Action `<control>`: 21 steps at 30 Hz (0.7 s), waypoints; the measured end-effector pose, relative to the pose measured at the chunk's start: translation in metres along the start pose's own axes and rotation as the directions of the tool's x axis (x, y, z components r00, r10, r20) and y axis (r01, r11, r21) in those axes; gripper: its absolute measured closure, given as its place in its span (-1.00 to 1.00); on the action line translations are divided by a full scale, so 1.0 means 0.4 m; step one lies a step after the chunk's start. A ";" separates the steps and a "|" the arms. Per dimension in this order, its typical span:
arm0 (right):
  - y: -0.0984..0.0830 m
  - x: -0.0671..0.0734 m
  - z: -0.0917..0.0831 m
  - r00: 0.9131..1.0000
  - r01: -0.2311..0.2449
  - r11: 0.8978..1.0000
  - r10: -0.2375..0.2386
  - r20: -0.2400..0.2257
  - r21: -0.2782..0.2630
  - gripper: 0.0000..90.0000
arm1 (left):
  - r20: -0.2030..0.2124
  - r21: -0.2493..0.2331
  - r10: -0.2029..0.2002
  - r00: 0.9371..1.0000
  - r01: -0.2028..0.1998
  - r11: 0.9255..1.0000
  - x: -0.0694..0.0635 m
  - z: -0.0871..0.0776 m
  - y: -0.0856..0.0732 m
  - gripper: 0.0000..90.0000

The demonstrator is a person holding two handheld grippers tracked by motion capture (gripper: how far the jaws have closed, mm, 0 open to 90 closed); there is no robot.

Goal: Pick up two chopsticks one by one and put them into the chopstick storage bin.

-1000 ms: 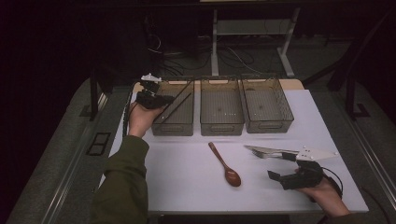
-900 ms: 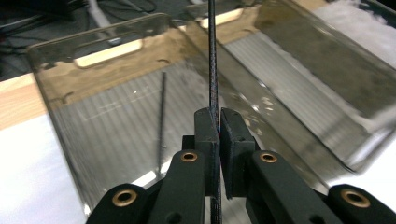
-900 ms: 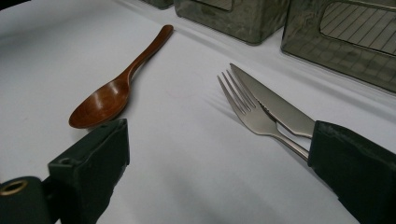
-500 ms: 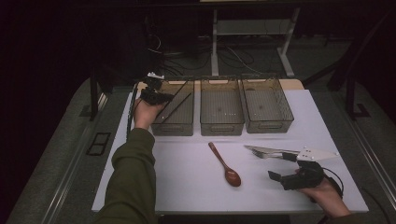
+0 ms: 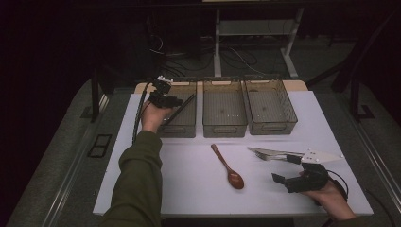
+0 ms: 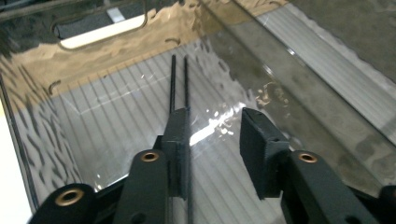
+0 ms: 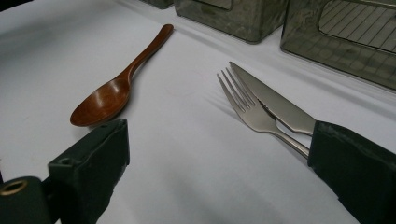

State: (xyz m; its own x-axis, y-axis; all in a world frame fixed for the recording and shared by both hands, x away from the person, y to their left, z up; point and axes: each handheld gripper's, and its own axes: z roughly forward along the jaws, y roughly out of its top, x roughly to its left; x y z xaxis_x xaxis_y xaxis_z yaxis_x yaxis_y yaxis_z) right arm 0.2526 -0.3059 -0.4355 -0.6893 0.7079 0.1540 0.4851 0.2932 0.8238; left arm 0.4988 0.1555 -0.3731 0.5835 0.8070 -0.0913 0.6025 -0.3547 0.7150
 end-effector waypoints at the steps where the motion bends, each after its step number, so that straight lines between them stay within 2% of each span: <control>1: 0.000 0.000 0.000 1.000 -0.001 1.000 0.001 -0.001 0.001 -0.89 | 0.005 -0.007 -0.003 1.000 0.003 1.000 -0.002 -0.001 0.001 0.27; 5: 0.000 0.001 0.001 1.000 0.000 1.000 0.000 0.000 0.002 -0.89 | 0.034 -0.017 0.014 0.999 -0.013 1.000 -0.010 -0.014 0.005 0.13; 7: 0.000 0.001 0.001 1.000 -0.001 1.000 0.001 0.001 0.002 -0.89 | 0.053 -0.012 0.045 0.998 -0.045 0.999 -0.012 -0.024 0.006 0.08; 10: 0.000 0.000 0.001 1.000 -0.002 1.000 0.002 0.002 0.001 -0.89 | 0.074 -0.020 0.058 0.996 -0.056 0.998 -0.022 -0.041 0.005 -0.01; 13: 0.000 0.000 0.001 1.000 -0.002 1.000 0.002 0.002 0.001 -0.89 | 0.100 -0.042 0.051 0.994 -0.047 0.998 -0.032 -0.063 0.001 -0.09; 21: 0.000 0.000 0.001 1.000 -0.001 1.000 0.001 0.003 0.001 -0.89 | 0.137 -0.082 0.102 0.985 -0.091 0.992 -0.080 -0.112 -0.020 -0.24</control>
State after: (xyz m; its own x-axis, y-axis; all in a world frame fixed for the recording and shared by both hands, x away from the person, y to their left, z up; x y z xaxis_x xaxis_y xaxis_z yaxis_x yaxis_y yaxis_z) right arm 0.2528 -0.3055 -0.4358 -0.6872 0.7102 0.1526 0.4862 0.2936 0.8230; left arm 0.4511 0.1535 -0.3448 0.7107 0.6945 -0.1119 0.5003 -0.3871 0.7745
